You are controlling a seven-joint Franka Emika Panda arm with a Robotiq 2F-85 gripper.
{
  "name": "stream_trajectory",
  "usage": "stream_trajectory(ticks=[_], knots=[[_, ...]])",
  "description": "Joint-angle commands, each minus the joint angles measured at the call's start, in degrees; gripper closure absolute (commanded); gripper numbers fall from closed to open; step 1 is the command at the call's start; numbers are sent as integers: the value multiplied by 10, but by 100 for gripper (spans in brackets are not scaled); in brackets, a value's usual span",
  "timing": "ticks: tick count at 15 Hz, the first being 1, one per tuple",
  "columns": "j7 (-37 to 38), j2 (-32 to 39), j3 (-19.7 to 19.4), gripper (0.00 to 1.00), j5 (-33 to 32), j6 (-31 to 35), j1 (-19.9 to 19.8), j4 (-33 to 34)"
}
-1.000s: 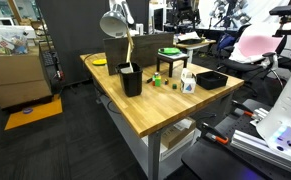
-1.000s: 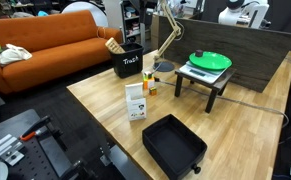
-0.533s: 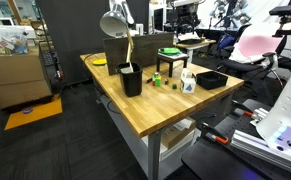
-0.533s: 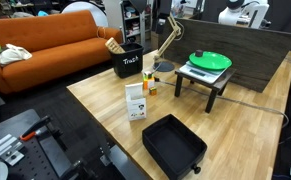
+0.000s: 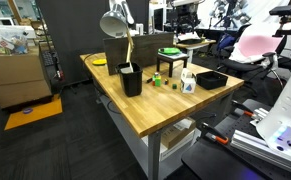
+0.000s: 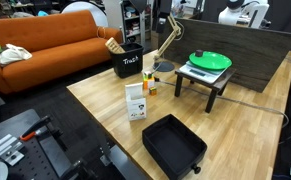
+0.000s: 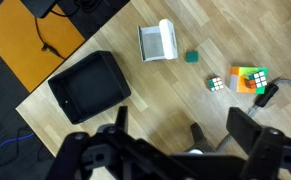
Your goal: Press the on/off button on the kitchen scale.
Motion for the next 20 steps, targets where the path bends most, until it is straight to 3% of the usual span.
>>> stream_trajectory(ticks=[1,9,15,16,20], knots=[[6,6,-4,0,6,1,-3,17],[40,46,-16,0,29,-9,-11,66],[65,127,-28,0,29,-20,-23,142],[53,100,-27,0,20,1,-18,102],[60,124,-29,0,20,-4,-21,130]])
